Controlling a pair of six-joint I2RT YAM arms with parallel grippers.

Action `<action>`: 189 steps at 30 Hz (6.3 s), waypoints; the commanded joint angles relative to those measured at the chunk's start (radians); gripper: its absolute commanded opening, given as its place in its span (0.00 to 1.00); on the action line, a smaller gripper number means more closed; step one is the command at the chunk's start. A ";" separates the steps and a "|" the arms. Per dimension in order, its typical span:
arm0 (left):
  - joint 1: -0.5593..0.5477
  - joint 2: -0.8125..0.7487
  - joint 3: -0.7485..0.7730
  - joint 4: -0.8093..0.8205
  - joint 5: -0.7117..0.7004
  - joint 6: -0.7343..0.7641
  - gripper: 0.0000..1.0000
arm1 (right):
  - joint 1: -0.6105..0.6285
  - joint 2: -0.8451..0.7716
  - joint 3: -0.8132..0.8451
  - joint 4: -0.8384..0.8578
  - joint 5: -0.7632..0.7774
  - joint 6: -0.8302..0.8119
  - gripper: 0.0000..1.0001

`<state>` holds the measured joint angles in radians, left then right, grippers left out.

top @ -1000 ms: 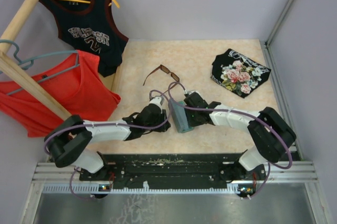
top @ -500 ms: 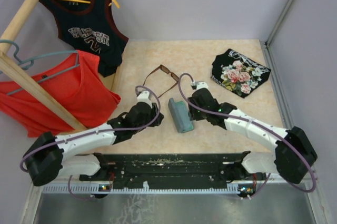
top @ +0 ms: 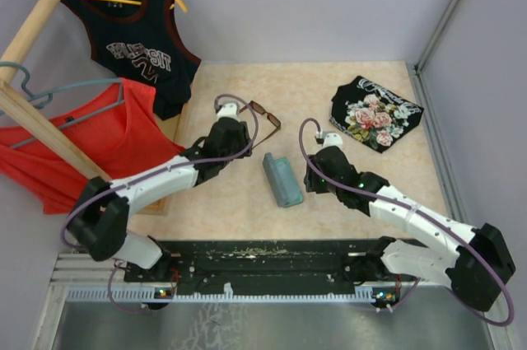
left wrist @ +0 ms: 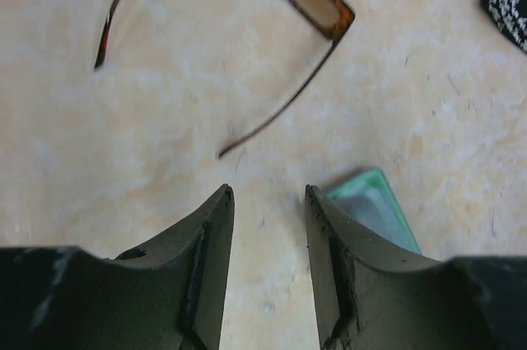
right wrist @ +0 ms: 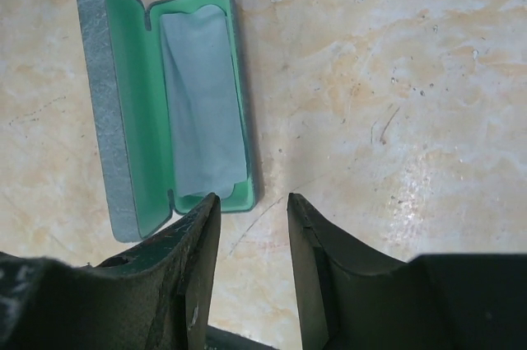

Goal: Organize the sunglasses
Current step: Pick up the sunglasses from the center of the board, then fold the sunglasses.

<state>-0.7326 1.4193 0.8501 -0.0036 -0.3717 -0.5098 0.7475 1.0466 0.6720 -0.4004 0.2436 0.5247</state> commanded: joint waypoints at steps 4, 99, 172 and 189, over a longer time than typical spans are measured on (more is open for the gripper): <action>0.089 0.258 0.315 0.004 0.106 0.235 0.46 | -0.017 -0.111 -0.027 -0.008 -0.038 0.020 0.39; -0.010 0.093 0.382 -0.117 0.562 0.691 0.00 | -0.151 -0.278 0.319 -0.200 -0.071 -0.180 0.37; -0.651 -0.072 0.280 -0.280 0.433 0.830 0.00 | 0.123 0.058 0.655 -0.759 -0.042 -0.169 0.30; -0.651 -0.060 0.286 -0.286 0.430 0.836 0.00 | 0.122 0.070 0.631 -0.765 -0.025 -0.172 0.19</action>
<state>-1.3750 1.3598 1.0912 -0.2928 0.0452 0.3290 0.8619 1.1156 1.3010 -1.1908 0.1944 0.3656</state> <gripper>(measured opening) 0.018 0.195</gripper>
